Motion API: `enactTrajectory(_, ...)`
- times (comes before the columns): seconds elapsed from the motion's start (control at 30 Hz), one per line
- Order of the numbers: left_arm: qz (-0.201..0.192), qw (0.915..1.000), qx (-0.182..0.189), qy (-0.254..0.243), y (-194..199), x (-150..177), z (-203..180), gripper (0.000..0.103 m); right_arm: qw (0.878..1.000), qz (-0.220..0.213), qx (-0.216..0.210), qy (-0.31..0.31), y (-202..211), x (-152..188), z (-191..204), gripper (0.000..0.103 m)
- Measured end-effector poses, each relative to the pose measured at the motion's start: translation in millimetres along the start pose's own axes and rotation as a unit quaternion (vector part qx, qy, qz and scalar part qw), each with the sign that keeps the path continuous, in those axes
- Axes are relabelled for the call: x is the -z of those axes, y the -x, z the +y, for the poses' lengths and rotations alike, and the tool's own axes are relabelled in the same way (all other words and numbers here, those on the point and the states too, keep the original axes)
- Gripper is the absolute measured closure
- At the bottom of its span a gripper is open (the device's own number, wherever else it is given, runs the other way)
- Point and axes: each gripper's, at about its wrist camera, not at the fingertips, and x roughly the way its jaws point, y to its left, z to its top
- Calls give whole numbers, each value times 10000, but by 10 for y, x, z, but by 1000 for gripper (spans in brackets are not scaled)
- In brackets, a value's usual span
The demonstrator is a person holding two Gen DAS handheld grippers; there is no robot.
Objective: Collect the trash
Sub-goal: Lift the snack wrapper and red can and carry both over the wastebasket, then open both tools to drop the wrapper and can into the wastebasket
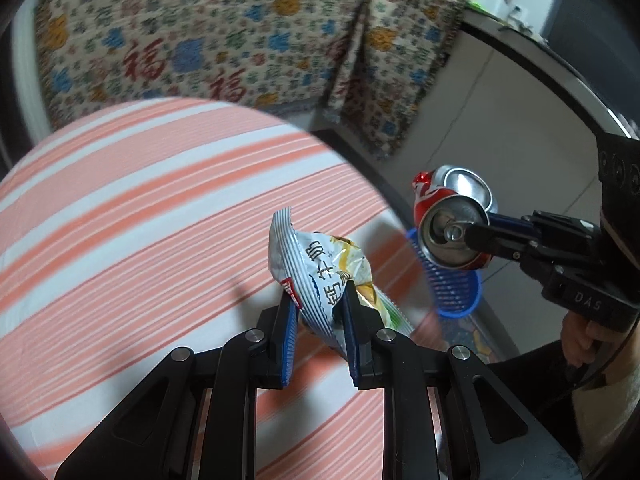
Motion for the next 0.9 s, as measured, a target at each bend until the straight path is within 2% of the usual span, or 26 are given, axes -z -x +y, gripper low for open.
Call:
enactTrajectory(0.2,19,9970,482,-607,-348,-363,-928,83,9956,-235,784,-457,569,143,-810,84)
enactTrajectory(0.4,210,9914,981,-840,-951,-542,-1756,83,9851,-87,1348,-1064,876,600,-1647,84)
enactTrajectory(0.63,492,9886,1088,-917,-1637,-657,-2334,83,9800,43,1400,-1411,886,954,-2352,84)
enactTrajectory(0.9,617,9885,993,-958,-2079,-711,-2540,83,9812,273,1243,-1453,611,1157,-2748,84)
